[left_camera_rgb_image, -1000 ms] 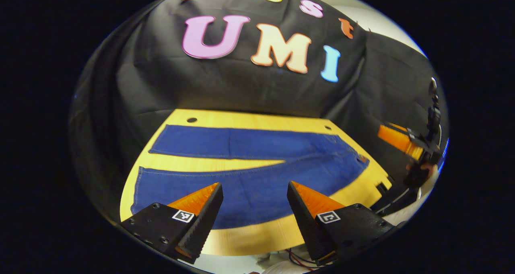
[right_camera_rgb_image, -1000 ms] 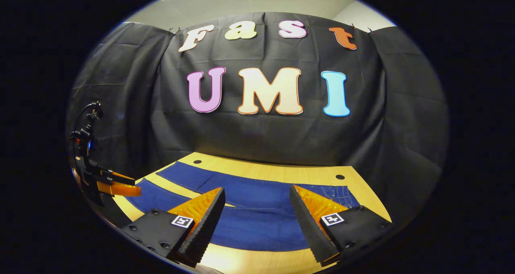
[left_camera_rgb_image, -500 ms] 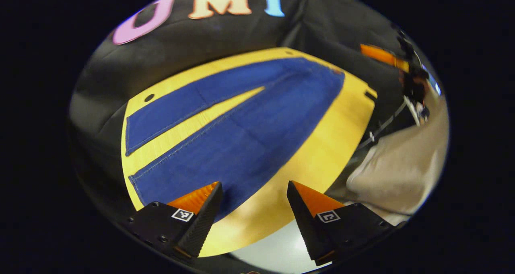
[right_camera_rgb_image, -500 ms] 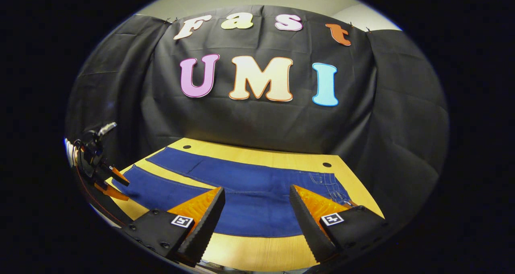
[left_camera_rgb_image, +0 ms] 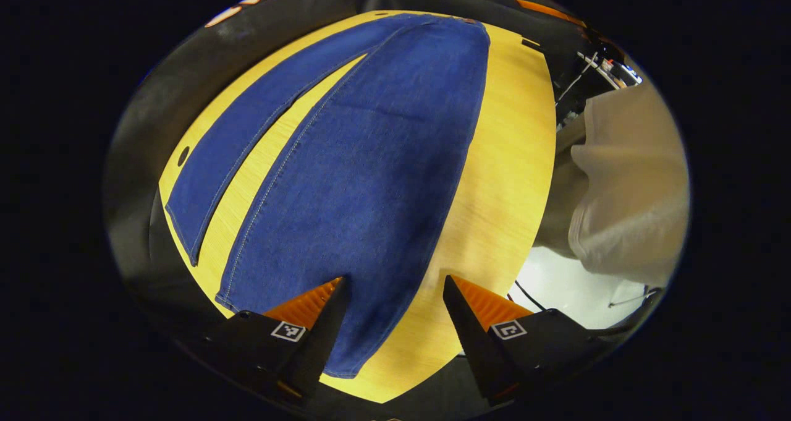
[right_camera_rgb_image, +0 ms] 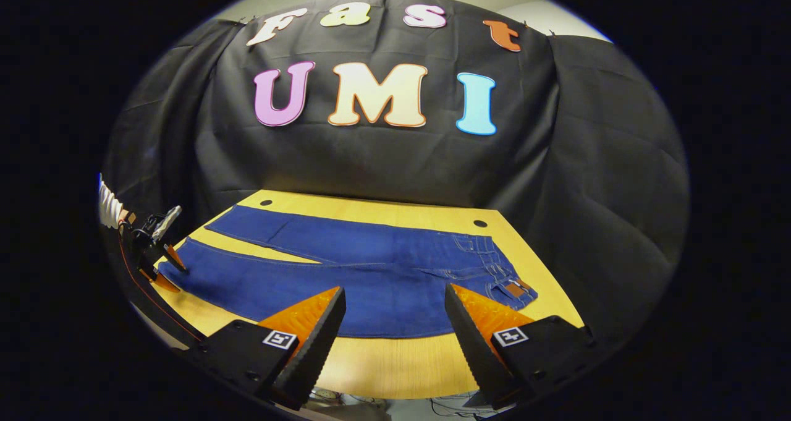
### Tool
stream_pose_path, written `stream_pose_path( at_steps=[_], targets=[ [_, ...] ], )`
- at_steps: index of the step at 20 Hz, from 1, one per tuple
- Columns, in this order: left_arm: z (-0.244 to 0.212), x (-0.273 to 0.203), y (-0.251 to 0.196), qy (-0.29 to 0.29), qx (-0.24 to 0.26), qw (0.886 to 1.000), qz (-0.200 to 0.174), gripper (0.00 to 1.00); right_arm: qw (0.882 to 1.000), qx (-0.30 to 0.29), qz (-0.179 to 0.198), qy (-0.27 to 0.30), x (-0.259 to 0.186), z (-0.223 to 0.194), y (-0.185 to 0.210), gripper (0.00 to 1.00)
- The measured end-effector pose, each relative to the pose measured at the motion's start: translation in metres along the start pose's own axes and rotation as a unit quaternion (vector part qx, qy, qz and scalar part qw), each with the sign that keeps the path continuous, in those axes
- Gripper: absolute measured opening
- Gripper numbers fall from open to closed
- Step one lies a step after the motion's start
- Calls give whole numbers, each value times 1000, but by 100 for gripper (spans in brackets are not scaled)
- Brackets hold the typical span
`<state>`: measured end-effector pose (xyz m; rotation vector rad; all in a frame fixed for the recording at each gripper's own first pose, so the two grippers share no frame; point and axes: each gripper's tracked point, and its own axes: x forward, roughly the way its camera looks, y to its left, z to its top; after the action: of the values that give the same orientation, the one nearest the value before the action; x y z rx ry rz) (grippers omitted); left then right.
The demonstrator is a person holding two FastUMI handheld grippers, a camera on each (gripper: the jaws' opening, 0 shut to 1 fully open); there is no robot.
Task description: Grasp the waist and the cuffs of the jeans and fold them to make the two legs overlap; first hold the waist and fold one-third of the jeans toward the cuffs, then hold the cuffs and fold the remaining one-third in the same direction to finish folding.
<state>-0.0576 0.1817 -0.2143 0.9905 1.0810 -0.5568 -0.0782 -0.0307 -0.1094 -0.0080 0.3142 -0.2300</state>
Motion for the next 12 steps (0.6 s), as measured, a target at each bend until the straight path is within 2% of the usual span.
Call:
stream_pose_path(
  at_steps=[7,12],
  targets=[
    [-5,14,2,20,7,1000,-21,92,1000,-13,-12,22,4,-8,-9,99],
    [-1,18,4,43,32,998,-34,94,998,-43,10,54,11,-27,5,99]
  ],
)
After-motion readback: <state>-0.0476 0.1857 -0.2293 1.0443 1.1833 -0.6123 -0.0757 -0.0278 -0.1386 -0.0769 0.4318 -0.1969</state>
